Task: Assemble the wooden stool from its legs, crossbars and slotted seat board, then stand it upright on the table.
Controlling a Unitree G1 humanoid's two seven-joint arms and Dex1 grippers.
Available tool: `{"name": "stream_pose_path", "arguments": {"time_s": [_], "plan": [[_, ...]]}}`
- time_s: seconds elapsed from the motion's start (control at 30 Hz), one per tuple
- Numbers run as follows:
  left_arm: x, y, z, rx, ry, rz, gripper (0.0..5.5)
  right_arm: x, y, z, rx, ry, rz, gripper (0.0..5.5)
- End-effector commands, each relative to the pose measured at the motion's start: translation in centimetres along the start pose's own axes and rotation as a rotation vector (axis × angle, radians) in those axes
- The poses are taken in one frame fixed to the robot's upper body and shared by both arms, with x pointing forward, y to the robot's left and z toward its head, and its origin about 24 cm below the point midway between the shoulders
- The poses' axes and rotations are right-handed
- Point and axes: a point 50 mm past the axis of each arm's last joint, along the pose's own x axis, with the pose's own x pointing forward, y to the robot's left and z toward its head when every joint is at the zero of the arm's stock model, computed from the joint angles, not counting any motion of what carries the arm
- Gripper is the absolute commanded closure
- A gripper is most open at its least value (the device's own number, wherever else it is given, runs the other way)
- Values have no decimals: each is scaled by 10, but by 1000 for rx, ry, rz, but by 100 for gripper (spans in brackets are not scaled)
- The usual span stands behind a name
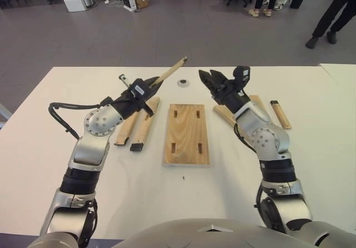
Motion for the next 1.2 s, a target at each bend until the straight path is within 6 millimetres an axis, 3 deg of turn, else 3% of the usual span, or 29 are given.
{"name": "stream_pose_path", "arguments": {"time_s": [0.03,0.13,0.23,0.47,0.7,1.13,1.2], "plan": [[17,-3,24,124,49,-182,512,9,35,22,-924,-5,311,254],[30,-10,39,131,45,-266,512,12,50,22,-1100,-29,409,254],[36,-19,41,77,50,-315,512,12,56,15,-1154,-10,475,254],[34,-22,32,173,149,-342,512,4,40,13,-1222,109,494,254],[28,-13,17,310,260,-323,512,-5,32,17,-1231,189,518,254],[36,-38,35,273,165,-393,512,8,24,-3,-1267,292,472,254],[37,-38,35,275,165,-390,512,9,29,-4,-1257,277,479,288]]}}
